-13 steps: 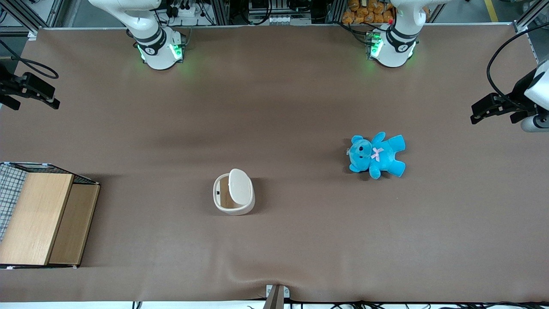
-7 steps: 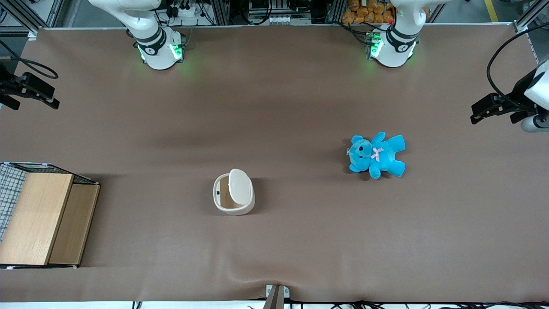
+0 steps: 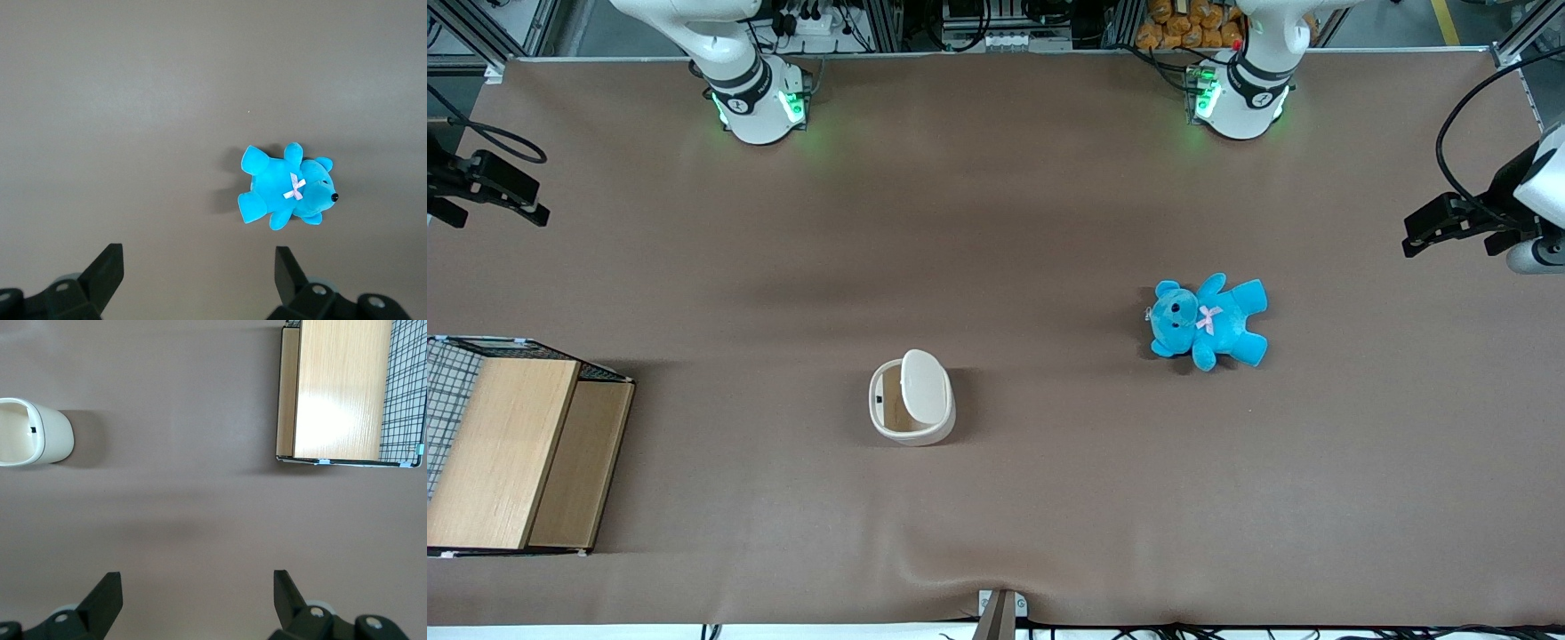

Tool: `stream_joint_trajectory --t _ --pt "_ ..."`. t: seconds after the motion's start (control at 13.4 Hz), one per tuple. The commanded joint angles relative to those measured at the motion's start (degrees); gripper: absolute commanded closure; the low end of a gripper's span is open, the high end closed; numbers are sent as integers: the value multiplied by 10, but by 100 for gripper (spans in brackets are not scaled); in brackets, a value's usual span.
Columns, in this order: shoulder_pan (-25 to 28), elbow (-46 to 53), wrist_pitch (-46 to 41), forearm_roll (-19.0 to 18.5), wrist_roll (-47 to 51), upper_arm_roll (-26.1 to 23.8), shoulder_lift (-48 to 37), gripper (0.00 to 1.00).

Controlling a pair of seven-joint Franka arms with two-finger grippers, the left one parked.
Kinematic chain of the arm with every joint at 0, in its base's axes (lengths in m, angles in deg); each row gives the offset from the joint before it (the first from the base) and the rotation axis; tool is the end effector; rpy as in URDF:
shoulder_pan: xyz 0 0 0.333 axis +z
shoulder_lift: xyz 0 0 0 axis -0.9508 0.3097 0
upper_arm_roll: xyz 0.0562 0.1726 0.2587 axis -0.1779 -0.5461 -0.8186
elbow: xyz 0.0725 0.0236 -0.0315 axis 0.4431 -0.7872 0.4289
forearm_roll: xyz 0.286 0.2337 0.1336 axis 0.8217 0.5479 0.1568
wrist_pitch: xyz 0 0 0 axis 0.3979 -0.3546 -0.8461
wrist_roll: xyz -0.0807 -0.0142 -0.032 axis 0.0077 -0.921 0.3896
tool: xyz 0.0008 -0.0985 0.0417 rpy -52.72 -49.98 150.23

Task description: Open trash can with right arm

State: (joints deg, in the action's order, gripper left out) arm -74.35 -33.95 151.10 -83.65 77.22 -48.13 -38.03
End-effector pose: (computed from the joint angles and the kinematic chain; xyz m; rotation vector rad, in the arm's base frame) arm 0.5328 -0.0220 0.6569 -3.1242 0.0058 -0.0302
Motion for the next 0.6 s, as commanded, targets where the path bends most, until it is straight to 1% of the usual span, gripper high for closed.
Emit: stream_joint_trajectory --t 0.0,0.52 --pt "-7 -6 -3 -2 8 -4 -8 0" --pt "-8 -9 -3 -2 8 -4 -4 0"
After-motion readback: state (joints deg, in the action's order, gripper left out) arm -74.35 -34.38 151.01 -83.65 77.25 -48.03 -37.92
